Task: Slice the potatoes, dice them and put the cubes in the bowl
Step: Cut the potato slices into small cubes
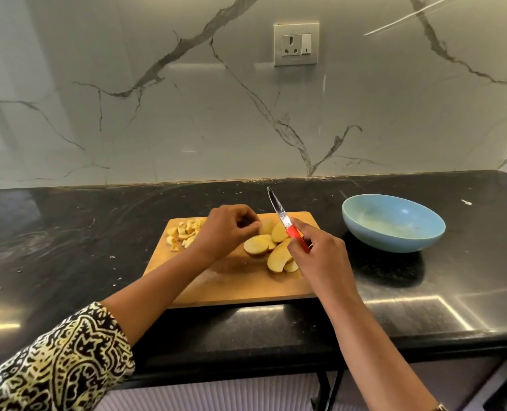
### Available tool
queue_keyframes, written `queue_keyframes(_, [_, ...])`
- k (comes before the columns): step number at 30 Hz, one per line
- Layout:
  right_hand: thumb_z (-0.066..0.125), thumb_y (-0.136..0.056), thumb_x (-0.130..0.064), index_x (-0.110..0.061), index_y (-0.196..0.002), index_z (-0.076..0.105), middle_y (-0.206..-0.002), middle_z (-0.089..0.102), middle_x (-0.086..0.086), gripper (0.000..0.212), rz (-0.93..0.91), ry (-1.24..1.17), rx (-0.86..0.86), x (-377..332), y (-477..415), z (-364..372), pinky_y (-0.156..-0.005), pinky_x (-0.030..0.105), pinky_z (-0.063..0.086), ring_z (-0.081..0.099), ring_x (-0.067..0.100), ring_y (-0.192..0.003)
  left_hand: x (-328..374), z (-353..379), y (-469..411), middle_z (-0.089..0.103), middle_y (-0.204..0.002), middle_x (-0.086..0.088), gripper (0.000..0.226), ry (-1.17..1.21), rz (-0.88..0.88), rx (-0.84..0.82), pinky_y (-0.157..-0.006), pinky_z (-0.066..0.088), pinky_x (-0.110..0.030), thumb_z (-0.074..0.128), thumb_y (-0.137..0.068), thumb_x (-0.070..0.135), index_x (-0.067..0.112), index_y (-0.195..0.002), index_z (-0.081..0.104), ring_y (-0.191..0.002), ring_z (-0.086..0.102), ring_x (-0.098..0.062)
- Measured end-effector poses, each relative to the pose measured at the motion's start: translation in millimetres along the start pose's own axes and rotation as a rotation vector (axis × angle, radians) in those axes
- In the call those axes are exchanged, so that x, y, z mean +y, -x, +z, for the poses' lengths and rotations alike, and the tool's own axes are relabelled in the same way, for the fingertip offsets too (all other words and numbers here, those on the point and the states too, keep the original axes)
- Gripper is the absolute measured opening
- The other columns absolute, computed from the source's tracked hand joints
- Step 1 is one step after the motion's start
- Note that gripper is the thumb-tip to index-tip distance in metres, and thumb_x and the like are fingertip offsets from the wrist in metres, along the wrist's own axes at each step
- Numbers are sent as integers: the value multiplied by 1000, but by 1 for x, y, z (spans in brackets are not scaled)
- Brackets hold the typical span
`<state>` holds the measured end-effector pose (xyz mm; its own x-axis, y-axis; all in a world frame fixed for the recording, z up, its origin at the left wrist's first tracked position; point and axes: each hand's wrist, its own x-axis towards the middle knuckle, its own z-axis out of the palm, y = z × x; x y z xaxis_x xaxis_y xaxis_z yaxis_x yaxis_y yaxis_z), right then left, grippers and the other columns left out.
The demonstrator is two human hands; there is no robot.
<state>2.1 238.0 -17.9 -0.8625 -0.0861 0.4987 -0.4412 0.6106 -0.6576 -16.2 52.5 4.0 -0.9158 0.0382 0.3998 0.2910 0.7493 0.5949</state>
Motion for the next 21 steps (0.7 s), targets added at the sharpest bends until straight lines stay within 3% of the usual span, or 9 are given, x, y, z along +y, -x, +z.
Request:
queue_keyframes(4, [57, -93, -24, -28, -134, 55, -71, 47, -20, 41, -8, -3, -7, 0, 1, 2, -66, 20, 37, 46, 3, -62, -9, -39, 9, 72, -79, 2, 10, 364, -98, 83, -57, 52, -17, 65, -85, 16, 17, -94, 67, -62, 63, -5])
queue_keyframes(6, [58, -94, -24, -27, -135, 54, -75, 50, -17, 42, -21, -6, -16, -2, 2, 3, -65, 18, 37, 46, 4, -63, -24, -59, 16, 71, -77, 1, 13, 448, -132, 25, -51, 47, -15, 67, -81, 20, 16, -93, 68, -59, 60, -7])
queue_keyframes(9, [57, -94, -24, -25, -135, 55, -76, 49, -14, 42, -52, 11, -21, -7, 5, 5, -59, 11, 32, 42, 3, -60, -49, -74, 24, 69, -76, 1, 17, 342, -194, -269, -49, 42, -15, 67, -80, 24, 15, -94, 70, -60, 56, -9])
queue_keyframes(12, [58, -93, -24, -26, -136, 53, -73, 47, -16, 43, -94, 43, -39, -17, 10, 6, -53, 9, 33, 43, 2, -58, -62, -66, 27, 70, -87, 7, 12, 132, -143, -461, -72, 51, -18, 63, -88, 18, 21, -97, 70, -79, 63, -4])
queue_keyframes(14, [59, -93, -22, -24, -136, 53, -75, 49, -14, 44, -120, 58, -51, -23, 14, 7, -55, 8, 34, 43, 2, -58, -60, -58, 25, 66, -95, 14, 19, -18, -5, -395, -86, 48, -18, 60, -90, 16, 33, -95, 67, -93, 60, 1])
queue_keyframes(18, [62, -92, -19, -21, -135, 53, -85, 56, -12, 45, -179, 64, -100, -31, 27, 9, -54, 9, 35, 46, -2, -61, -55, -60, 26, 64, -97, 18, 29, 24, 110, -120, -78, 49, -12, 61, -89, 11, 38, -98, 64, -94, 61, 2])
queue_keyframes(21, [58, -94, -23, -26, -138, 50, -85, 56, -14, 45, -191, 98, -201, -35, 34, 7, -54, 11, 36, 43, -2, -58, -67, -70, 33, 65, -97, 15, 20, -149, 249, -83, -71, 49, -17, 64, -84, 29, 37, -102, 67, -89, 61, -6])
